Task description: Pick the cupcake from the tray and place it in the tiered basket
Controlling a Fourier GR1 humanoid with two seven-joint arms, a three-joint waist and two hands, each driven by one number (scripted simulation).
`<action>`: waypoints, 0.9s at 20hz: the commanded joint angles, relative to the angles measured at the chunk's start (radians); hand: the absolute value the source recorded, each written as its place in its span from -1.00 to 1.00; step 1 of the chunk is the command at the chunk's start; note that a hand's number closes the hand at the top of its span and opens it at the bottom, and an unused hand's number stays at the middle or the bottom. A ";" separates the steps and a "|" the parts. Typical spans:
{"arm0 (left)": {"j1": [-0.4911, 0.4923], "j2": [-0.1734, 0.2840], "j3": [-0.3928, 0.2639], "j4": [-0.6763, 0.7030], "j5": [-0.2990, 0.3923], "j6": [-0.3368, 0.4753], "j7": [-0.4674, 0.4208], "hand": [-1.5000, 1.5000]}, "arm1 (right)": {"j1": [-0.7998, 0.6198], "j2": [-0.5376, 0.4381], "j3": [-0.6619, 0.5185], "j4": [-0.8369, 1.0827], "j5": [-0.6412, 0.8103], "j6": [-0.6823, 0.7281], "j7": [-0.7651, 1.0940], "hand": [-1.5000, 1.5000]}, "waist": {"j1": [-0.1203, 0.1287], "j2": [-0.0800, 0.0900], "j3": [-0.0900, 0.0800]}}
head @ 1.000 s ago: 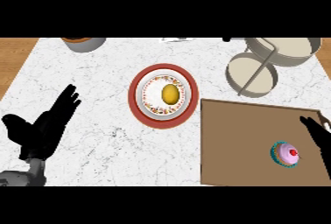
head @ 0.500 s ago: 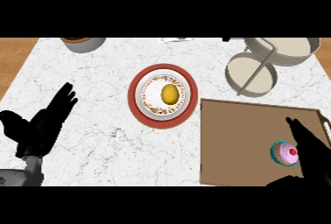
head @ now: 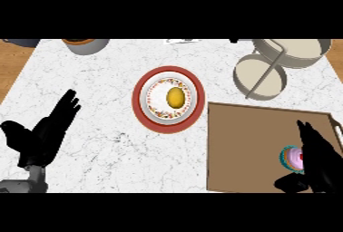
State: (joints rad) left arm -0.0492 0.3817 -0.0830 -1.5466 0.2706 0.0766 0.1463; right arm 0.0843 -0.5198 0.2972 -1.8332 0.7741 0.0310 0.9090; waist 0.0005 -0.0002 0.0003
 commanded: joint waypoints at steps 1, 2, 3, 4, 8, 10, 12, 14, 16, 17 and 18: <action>0.000 -0.023 0.018 -0.021 -0.009 -0.022 0.034 0.00 | -0.015 0.025 -0.052 0.135 0.033 -0.024 -0.103 -1.00 | 0.001 0.000 0.000; -0.068 -0.012 0.046 0.036 -0.012 -0.040 0.048 0.00 | 0.002 0.033 -0.057 0.090 0.058 -0.037 -0.101 -1.00 | -0.003 0.000 0.000; 0.005 -0.045 0.016 0.004 -0.028 -0.035 -0.006 0.00 | 0.043 -0.034 -0.119 0.058 0.001 -0.003 -0.150 -1.00 | -0.004 -0.001 0.000; -0.017 -0.082 -0.023 -0.030 -0.078 0.033 0.050 0.00 | 0.060 0.060 -0.017 0.086 0.110 -0.068 -0.104 -1.00 | -0.003 -0.001 0.000; -0.019 -0.022 0.058 0.028 -0.013 -0.076 0.013 0.00 | 0.054 0.056 -0.067 0.099 -0.043 0.078 -0.124 1.00 | -0.002 0.000 0.000; -0.013 -0.051 0.035 0.013 -0.065 -0.035 0.022 0.00 | 0.020 0.056 -0.056 0.136 -0.033 0.132 -0.133 1.00 | 0.001 0.000 0.000; -0.061 -0.056 0.062 0.011 -0.040 -0.039 0.064 0.00 | -0.008 0.025 -0.079 0.195 -0.010 0.138 -0.198 1.00 | 0.000 0.001 0.000; -0.033 -0.050 0.071 -0.006 -0.042 -0.062 0.051 0.00 | -0.028 0.056 -0.036 0.167 0.039 0.175 -0.141 1.00 | 0.001 0.000 0.000; -0.019 -0.076 0.055 0.046 -0.073 -0.064 -0.004 0.00 | 0.014 0.032 -0.033 0.212 0.078 0.106 -0.249 1.00 | -0.002 0.001 0.000; -0.003 -0.059 0.086 0.000 -0.060 -0.072 0.003 0.00 | 0.013 0.059 -0.010 0.167 0.112 0.115 -0.206 1.00 | 0.000 0.000 0.000; 0.026 -0.042 0.090 -0.046 -0.038 -0.097 0.056 0.00 | -0.015 0.080 -0.020 0.230 0.129 0.079 -0.233 1.00 | 0.003 0.000 0.000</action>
State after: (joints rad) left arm -0.0583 0.3342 -0.0121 -1.5588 0.2270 0.0082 0.1877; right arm 0.0813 -0.4813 0.2454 -1.6638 0.8515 0.1320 0.7198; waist -0.0003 -0.0063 -0.0104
